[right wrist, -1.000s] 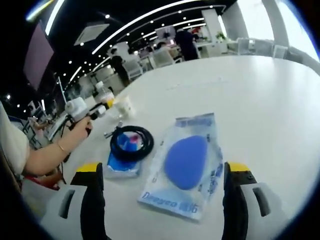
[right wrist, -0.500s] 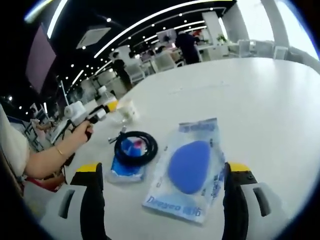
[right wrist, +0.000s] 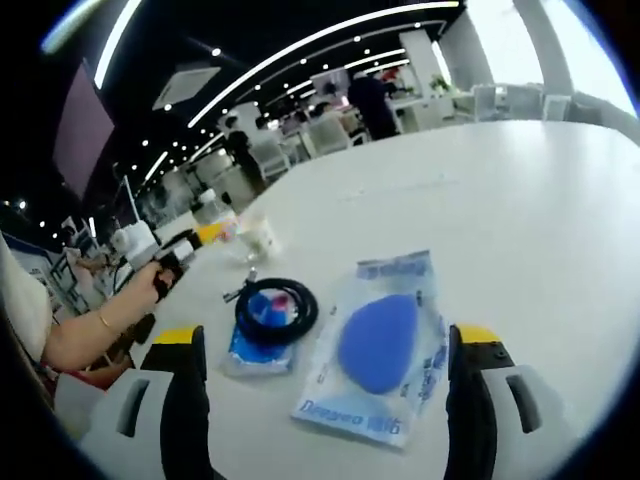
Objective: Arrange the tabletop items into an orderly group along one side of the table until the central work area is clear of visible clutter.
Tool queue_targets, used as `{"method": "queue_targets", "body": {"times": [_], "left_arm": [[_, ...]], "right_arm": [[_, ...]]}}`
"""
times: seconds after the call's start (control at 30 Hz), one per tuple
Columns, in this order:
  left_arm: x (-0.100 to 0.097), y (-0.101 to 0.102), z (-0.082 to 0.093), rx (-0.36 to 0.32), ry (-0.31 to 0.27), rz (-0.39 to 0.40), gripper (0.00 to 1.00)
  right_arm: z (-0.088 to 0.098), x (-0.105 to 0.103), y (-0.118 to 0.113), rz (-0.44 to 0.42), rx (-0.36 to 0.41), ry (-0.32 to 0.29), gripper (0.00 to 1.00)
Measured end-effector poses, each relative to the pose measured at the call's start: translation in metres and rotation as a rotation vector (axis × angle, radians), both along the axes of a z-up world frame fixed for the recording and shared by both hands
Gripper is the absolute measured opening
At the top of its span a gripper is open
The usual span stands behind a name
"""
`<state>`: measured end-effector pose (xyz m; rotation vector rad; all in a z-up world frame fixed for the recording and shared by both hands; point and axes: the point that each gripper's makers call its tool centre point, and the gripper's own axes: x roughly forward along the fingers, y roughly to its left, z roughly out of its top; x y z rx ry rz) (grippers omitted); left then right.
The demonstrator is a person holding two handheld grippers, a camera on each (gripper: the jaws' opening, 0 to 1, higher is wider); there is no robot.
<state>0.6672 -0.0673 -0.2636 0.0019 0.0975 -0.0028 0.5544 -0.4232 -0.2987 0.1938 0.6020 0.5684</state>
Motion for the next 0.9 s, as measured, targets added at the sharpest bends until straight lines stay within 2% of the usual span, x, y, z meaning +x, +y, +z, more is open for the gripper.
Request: {"method": "queue_targets", "body": {"times": [0.1, 0.3, 0.43, 0.67, 0.9], "left_arm": [[-0.007, -0.005, 0.006, 0.025, 0.002, -0.015, 0.99], [-0.016, -0.016, 0.011, 0.011, 0.014, -0.031, 0.99], [-0.023, -0.032, 0.019, 0.009, 0.002, -0.068, 0.99], [-0.028, -0.048, 0.021, 0.01, 0.01, -0.107, 0.99], [-0.033, -0.068, 0.022, 0.028, 0.017, -0.16, 0.99]], "right_arm": [[0.002, -0.002, -0.002, 0.0, 0.002, -0.002, 0.99], [0.002, -0.012, -0.003, 0.016, -0.012, 0.009, 0.99], [0.003, -0.018, -0.006, 0.014, -0.016, 0.017, 0.99], [0.006, -0.027, -0.008, 0.007, -0.019, 0.03, 0.99], [-0.001, -0.044, -0.008, 0.025, -0.049, 0.065, 0.99]]}}
